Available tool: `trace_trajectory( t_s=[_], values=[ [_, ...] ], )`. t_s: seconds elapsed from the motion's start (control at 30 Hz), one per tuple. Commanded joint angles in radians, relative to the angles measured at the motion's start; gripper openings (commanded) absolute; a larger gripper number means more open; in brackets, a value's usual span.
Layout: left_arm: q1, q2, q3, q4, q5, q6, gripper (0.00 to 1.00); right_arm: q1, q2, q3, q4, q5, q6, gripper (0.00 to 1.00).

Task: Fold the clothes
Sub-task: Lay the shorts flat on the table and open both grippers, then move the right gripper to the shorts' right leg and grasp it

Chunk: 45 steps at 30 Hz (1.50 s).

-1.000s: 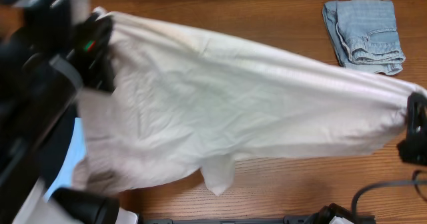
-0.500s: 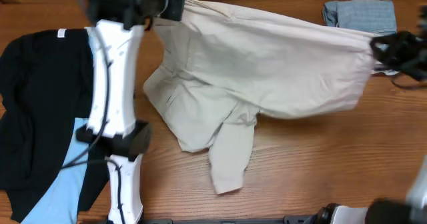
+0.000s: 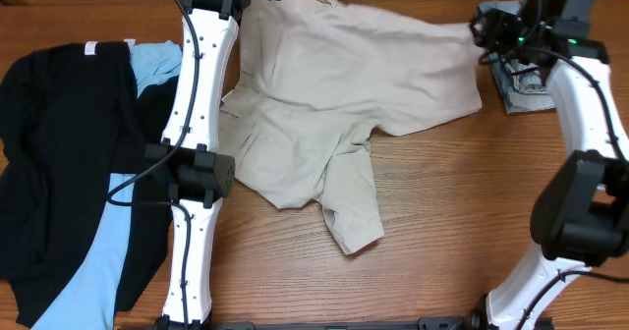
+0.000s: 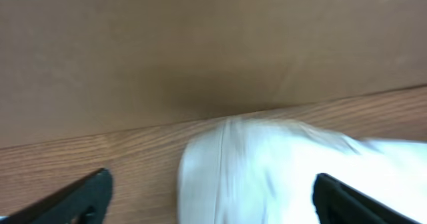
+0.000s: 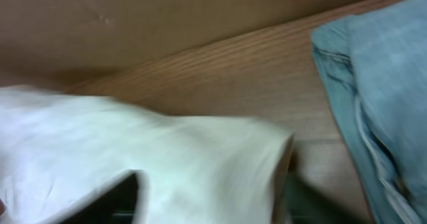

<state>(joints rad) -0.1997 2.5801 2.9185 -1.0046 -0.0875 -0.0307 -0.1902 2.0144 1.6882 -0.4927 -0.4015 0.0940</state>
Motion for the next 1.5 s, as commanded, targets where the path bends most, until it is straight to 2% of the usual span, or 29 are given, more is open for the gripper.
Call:
trace_trajectory(
  t_s=[0.0, 0.13, 0.33, 0.37, 0.47, 0.57, 0.67, 0.73, 0.97, 1.23, 1.47],
  values=[
    [0.018, 0.031, 0.013, 0.0, -0.027, -0.079, 1.0, 0.017, -0.004, 0.008, 0.032, 0.027, 0.072, 1.0],
    [0.034, -0.018, 0.022, -0.056, 0.001, -0.109, 1.0, 0.001, -0.052, 0.029, -0.048, -0.002, 0.123, 1.0],
    [0.043, -0.194, 0.047, -0.248, 0.093, -0.107, 1.0, -0.059, -0.204, 0.035, -0.279, -0.201, 0.119, 1.0],
    [0.043, -0.265, 0.047, -0.325, 0.089, -0.104, 1.0, -0.078, -0.258, 0.035, -0.381, -0.281, 0.091, 1.0],
    [0.042, -0.363, 0.047, -0.44, 0.053, -0.105, 1.0, -0.1, -0.329, 0.035, -0.578, -0.333, -0.031, 1.0],
    [0.045, -0.438, 0.047, -0.536, 0.009, -0.107, 1.0, -0.108, -0.386, 0.034, -0.778, -0.334, -0.124, 0.94],
    [0.044, -0.475, 0.047, -0.627, -0.024, -0.145, 1.0, -0.08, -0.435, 0.034, -0.89, -0.333, -0.137, 0.89],
    [0.044, -0.481, 0.046, -0.685, -0.024, -0.166, 1.0, -0.043, -0.468, 0.034, -0.925, -0.315, -0.147, 0.82],
    [0.042, -0.489, -0.018, -0.685, 0.153, -0.129, 1.0, 0.112, -0.607, 0.012, -1.01, 0.079, 0.04, 0.84],
    [0.042, -0.489, -0.15, -0.685, 0.158, -0.124, 1.0, 0.268, -0.677, -0.261, -0.959, 0.061, 0.03, 0.89],
    [0.042, -0.48, -0.241, -0.67, 0.05, -0.115, 1.0, 0.393, -0.677, -0.615, -0.635, -0.068, 0.04, 0.86]
  ],
)
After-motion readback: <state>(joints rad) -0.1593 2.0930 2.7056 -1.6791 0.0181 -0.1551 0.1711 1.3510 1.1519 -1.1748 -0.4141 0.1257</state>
